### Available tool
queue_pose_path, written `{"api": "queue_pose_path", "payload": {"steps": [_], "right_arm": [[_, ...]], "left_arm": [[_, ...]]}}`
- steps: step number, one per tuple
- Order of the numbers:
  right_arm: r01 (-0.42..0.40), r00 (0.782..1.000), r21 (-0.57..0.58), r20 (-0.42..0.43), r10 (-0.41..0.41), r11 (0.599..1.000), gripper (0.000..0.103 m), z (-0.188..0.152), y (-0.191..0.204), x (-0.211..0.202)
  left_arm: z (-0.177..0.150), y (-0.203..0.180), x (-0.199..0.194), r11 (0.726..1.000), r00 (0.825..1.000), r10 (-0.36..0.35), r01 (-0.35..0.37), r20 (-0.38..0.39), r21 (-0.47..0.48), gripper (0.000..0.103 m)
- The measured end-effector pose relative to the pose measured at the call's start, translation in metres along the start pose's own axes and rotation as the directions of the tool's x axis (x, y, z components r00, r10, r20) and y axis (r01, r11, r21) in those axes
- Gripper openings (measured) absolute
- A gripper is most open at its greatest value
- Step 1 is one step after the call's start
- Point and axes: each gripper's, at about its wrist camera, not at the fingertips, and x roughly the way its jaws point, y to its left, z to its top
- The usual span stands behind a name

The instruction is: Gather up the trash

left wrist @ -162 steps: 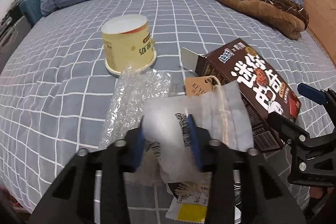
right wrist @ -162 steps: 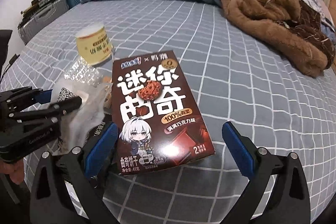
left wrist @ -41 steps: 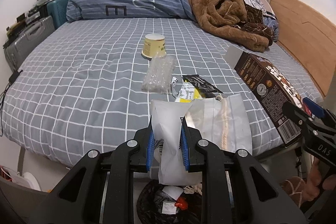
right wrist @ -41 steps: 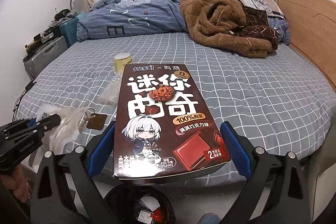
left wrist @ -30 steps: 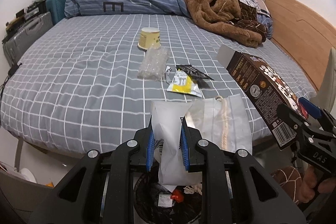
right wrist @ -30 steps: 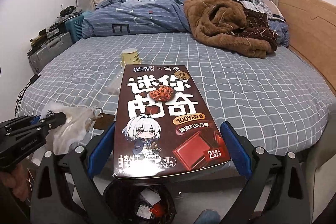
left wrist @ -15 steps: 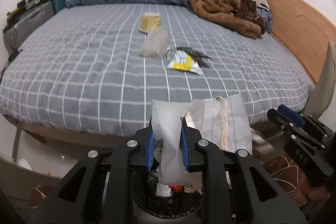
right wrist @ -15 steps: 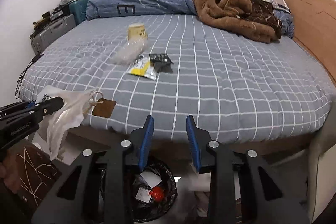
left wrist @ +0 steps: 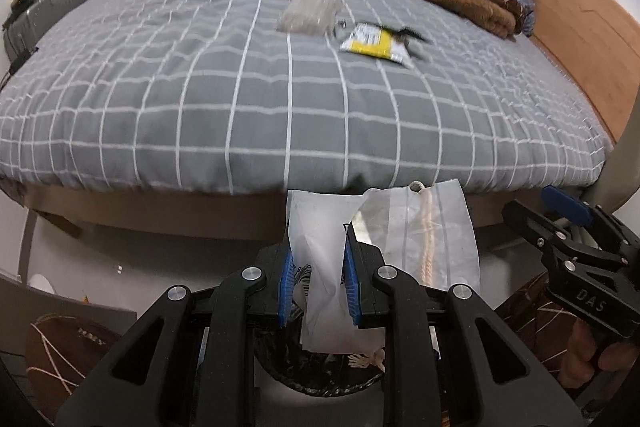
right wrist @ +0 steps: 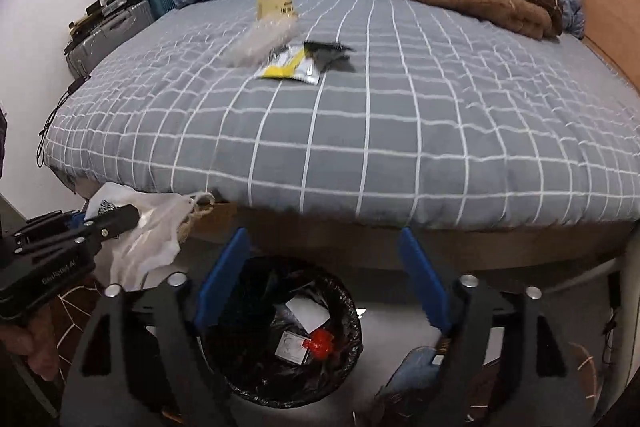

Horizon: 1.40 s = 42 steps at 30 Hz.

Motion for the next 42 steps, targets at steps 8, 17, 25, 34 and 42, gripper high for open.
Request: {"api": "queue_pose_path", "payload": {"steps": [8, 17, 25, 34, 42], "right_arm": [[0.027, 0.998, 0.025, -0.06, -0.026, 0.999, 0.095, -0.015, -0.004, 0.028], [0.046, 0.992, 0.059, -0.12, -0.039, 0.997, 0.095, -0.026, -0.015, 0.052], [0.04, 0.983, 0.071, -0.18, -0.027, 0.997, 0.095, -0.032, -0.016, 0.073], [0.06, 0.98, 0.051, -0.19, -0.05, 0.997, 0.095, -0.036, -0.016, 0.08], [0.065, 0.982, 0.046, -0.181, -0.055, 0.997, 0.095, -0.033, -0.017, 0.079]], "left_arm": [[-0.015, 0.007, 0.03, 1.0, 0.999, 0.024, -0.025, -0.043, -0.016, 0.02], [-0.032, 0.007, 0.068, 0.999, 0.992, 0.046, -0.047, -0.115, -0.002, 0.021], [-0.041, -0.003, 0.092, 0.998, 0.988, 0.055, -0.051, -0.143, 0.035, 0.025], [-0.045, -0.014, 0.107, 0.997, 0.984, 0.059, -0.048, -0.17, 0.066, 0.052], [-0.042, -0.01, 0.095, 0.996, 0.989, 0.076, -0.069, -0.129, 0.062, 0.079]]}}
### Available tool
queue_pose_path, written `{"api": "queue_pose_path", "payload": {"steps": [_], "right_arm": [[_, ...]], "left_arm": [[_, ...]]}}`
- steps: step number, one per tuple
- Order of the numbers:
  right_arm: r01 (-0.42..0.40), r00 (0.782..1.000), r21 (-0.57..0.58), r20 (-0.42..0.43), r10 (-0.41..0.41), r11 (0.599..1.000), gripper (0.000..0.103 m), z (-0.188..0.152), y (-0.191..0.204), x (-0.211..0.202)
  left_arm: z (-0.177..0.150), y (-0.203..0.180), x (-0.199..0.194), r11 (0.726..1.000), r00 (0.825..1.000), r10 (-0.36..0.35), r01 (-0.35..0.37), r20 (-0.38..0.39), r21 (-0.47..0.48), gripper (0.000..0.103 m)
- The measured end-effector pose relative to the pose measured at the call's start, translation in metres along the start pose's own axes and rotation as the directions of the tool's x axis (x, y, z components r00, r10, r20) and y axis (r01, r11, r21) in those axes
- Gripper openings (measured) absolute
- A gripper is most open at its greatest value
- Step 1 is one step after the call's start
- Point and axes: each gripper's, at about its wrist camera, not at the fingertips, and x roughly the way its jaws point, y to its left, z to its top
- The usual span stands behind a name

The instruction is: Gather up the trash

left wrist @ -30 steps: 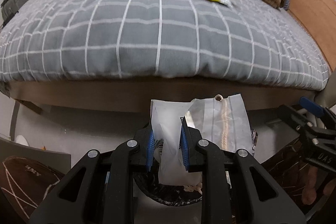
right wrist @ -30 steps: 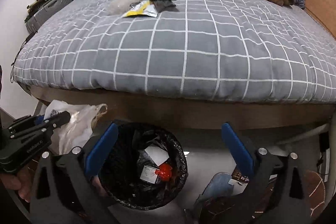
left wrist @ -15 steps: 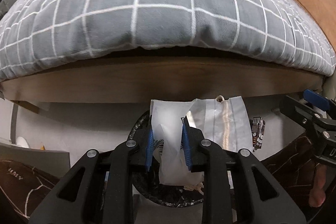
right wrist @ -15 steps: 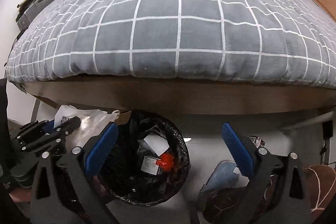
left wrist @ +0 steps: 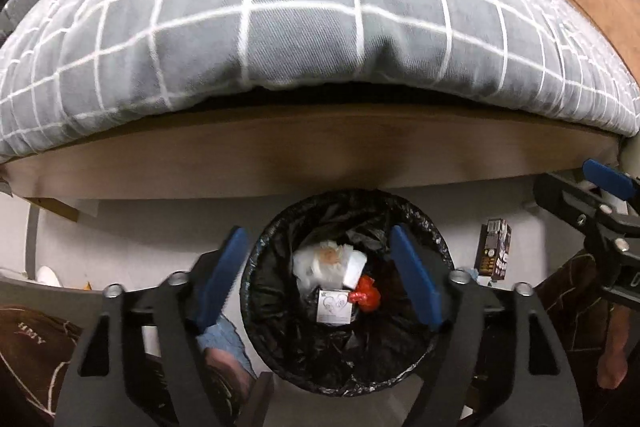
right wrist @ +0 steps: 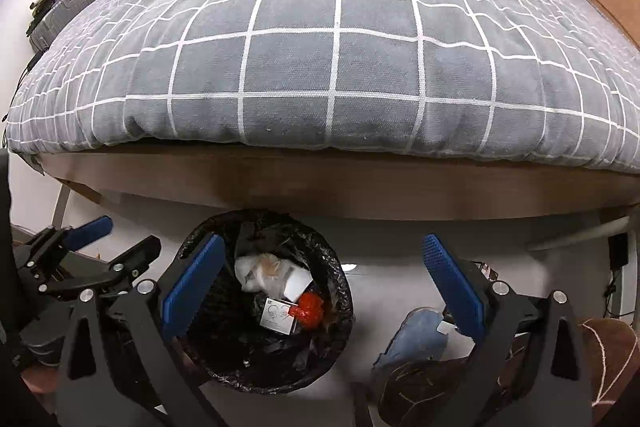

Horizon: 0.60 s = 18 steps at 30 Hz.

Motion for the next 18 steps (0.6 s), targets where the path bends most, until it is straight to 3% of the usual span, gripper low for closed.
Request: {"api": "queue_pose_path", "payload": {"steps": [5, 18], "right_arm": [[0.008, 1.0, -0.011, 0.02, -0.008, 1.0, 0.095, 0.003, 0.0, -0.006], [0.007, 0.994, -0.015, 0.106, -0.005, 1.0, 0.095, 0.022, 0.004, -0.04]], "left_arm": [[0.005, 0.007, -0.016, 1.0, 0.999, 0.017, -0.016, 0.043, -0.012, 0.097], [0.03, 0.02, -0.052, 1.0, 0.994, 0.009, -0.006, 0.106, -0.029, 0.097]]}}
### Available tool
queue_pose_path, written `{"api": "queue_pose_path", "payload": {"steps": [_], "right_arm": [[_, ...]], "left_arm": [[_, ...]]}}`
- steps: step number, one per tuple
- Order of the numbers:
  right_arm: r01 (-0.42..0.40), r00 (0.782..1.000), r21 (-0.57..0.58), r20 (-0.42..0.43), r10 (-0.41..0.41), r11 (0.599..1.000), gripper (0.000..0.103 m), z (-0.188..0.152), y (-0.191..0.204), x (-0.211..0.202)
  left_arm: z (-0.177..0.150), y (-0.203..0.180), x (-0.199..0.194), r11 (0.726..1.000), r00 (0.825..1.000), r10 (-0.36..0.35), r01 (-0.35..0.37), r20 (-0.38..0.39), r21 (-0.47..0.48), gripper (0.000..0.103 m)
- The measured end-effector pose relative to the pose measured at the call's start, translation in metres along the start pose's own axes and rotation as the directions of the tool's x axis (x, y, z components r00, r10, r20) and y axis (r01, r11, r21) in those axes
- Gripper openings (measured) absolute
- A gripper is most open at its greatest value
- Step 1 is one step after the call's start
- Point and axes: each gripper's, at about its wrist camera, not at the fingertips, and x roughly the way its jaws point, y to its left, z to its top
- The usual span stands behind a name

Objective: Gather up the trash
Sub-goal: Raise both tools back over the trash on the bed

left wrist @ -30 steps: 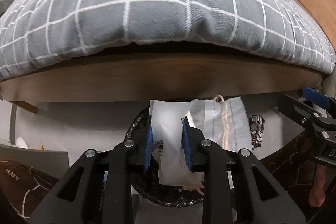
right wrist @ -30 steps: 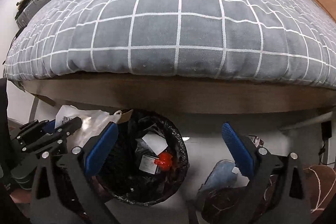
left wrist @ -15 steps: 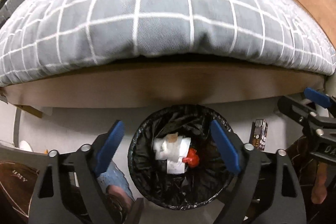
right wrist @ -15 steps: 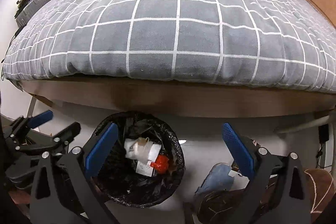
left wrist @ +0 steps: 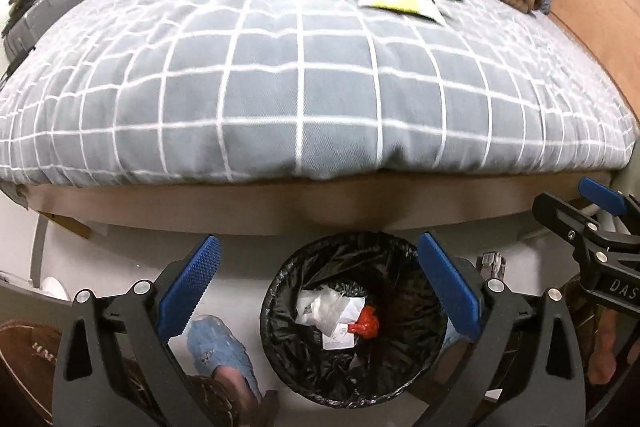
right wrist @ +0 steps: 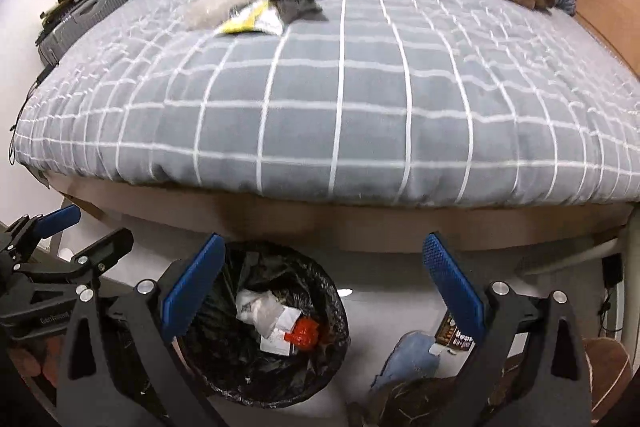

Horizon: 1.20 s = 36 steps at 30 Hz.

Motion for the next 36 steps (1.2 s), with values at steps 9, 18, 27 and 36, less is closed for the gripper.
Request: {"api": "queue_pose_path", "payload": {"steps": [9, 18, 27, 36], "right_arm": [[-0.008, 0.995, -0.009, 0.095, 0.009, 1.0, 0.095, 0.047, 0.002, -0.024], [-0.017, 0.988, 0.005, 0.156, 0.016, 1.0, 0.095, 0.105, -0.002, -0.022], [-0.025, 0.985, -0.025, 0.169, 0.029, 0.999, 0.095, 0.156, 0.001, 0.007], [-0.043, 0.99, -0.041, 0.136, 0.048, 0.998, 0.095, 0.194, 0.002, 0.049]], "left_arm": [[0.051, 0.008, -0.023, 1.0, 0.997, -0.009, 0.011, 0.077, -0.021, 0.097], [0.112, 0.012, -0.029, 0.999, 0.992, -0.02, 0.024, 0.121, -0.031, 0.097], [0.161, 0.02, -0.01, 1.0, 0.991, 0.009, -0.005, 0.137, -0.028, 0.097], [0.205, 0.021, 0.022, 1.0, 0.992, 0.022, -0.023, 0.128, -0.001, 0.097]]}}
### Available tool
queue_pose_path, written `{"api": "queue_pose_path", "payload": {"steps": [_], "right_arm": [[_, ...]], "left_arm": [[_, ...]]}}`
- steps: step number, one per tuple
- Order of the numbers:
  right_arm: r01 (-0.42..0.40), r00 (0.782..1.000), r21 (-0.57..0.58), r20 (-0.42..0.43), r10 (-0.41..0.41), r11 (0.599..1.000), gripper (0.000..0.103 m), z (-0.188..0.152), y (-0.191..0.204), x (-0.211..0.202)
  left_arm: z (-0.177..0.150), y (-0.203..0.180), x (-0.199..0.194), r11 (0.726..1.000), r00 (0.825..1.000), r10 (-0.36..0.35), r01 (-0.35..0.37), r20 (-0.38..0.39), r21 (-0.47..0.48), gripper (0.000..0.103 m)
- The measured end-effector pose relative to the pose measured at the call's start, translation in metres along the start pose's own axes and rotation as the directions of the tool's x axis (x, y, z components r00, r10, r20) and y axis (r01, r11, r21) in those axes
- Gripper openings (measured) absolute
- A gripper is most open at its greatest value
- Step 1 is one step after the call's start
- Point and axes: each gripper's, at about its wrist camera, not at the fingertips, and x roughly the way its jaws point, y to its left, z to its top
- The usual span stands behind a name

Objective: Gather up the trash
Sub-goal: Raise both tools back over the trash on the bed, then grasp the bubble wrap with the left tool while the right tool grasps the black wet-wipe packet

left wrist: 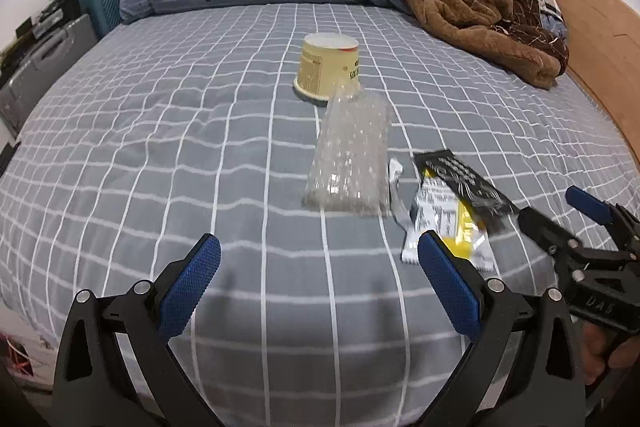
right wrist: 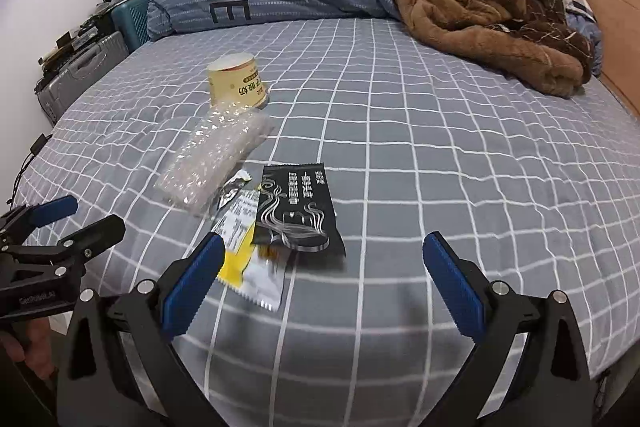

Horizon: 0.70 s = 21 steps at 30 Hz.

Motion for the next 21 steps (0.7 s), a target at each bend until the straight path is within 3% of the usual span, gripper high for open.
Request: {"api": "queue_pose_path", "payload": {"steps": [8, 17, 21], "right_arm": [[-0.019, 0.999, -0.037, -0.034, 0.017, 0.999, 0.095, 0.022, 0.005, 0.034], [-0.031, 0.992, -0.054, -0.124, 0.024, 0.998, 0.088, 0.031, 0.003, 0.073], [-0.05, 0.988, -0.044, -0.149, 0.043, 0.998, 0.082, 0.033, 0.003, 0.083]], "left_arm": [[0.025, -0.002, 0.038, 1.0, 0.999, -0.011, 0.011, -0.044, 0.013, 0.097], [0.036, -0.003, 0.077, 1.0, 0.996, 0.006, -0.005, -0.088, 0.015, 0.096], [0.043, 0.002, 0.086, 1.0, 0.995, -0.014, 0.013, -0.098, -0.014, 0.09]]}}
